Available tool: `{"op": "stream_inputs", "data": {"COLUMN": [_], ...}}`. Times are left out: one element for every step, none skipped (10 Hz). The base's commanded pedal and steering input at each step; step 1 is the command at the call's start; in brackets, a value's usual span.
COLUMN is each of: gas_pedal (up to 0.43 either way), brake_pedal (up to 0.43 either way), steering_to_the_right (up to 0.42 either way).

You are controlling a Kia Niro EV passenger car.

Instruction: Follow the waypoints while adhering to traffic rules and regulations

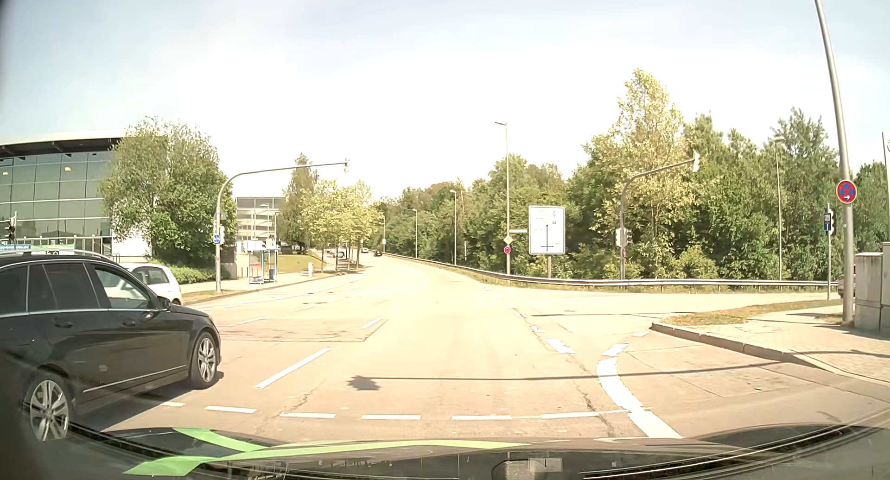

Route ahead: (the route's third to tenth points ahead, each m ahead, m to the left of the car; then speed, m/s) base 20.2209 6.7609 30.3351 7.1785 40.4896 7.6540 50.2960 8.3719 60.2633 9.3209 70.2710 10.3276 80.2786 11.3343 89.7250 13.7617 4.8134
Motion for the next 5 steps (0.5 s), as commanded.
{"op": "stream_inputs", "data": {"gas_pedal": [0.228,0.228,0.228,0.228,0.228], "brake_pedal": [0.0,0.0,0.0,0.0,0.0], "steering_to_the_right": [-0.012,-0.012,-0.012,-0.013,-0.016]}}
